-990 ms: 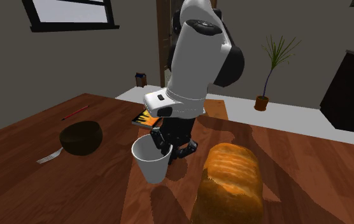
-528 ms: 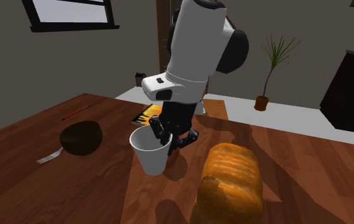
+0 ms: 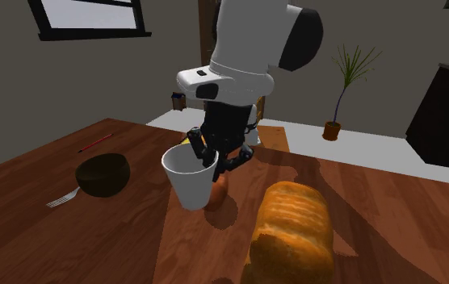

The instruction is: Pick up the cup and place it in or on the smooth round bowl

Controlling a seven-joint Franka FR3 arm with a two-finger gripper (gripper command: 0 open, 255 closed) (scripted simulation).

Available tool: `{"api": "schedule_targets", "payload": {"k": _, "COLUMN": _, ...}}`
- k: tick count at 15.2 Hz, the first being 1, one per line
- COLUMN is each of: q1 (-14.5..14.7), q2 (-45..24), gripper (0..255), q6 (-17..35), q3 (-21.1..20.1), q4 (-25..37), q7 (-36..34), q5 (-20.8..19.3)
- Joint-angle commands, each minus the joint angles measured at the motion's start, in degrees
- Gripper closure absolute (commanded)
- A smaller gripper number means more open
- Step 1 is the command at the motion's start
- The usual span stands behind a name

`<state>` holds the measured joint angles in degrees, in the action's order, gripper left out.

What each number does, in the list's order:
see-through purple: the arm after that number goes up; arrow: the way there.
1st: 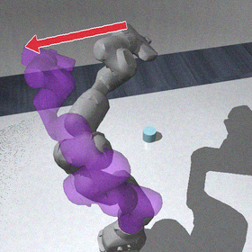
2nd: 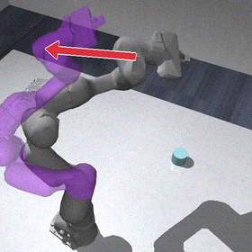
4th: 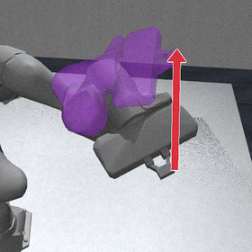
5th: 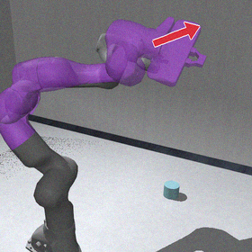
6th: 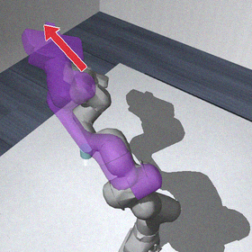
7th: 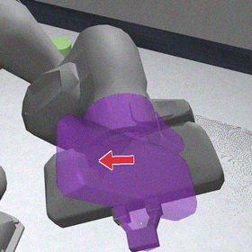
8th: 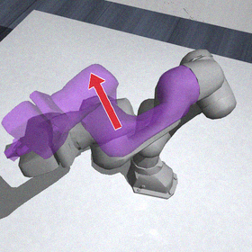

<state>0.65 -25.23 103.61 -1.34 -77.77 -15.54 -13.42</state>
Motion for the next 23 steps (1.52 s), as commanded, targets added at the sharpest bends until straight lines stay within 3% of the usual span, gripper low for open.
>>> {"api": "schedule_targets", "payload": {"k": 1, "q1": -0.01, "q2": -0.12, "gripper": 255, "q6": -1.57, "q3": 0.01, "q4": 1.73, "q7": 0.4, "q5": 0.09}}
{"api": "schedule_targets", "payload": {"k": 10, "q1": 0.25, "q2": -0.88, "gripper": 255, "q6": -8.32, "q3": 0.02, "q4": 9.37, "q7": 1.75, "q5": 0.31}}
{"api": "schedule_targets", "payload": {"k": 16, "q1": -4.93, "q2": 4.38, "gripper": 255, "q6": -5.07, "q3": 1.8, "q4": 2.29, "q7": 8.06, "q5": 1.17}}
{"api": "schedule_targets", "payload": {"k": 23, "q1": -10.75, "q2": 7.54, "gripper": 255, "q6": -2.86, "q3": 4.38, "q4": -1.34, "q7": 16.21, "q5": 2.35}}
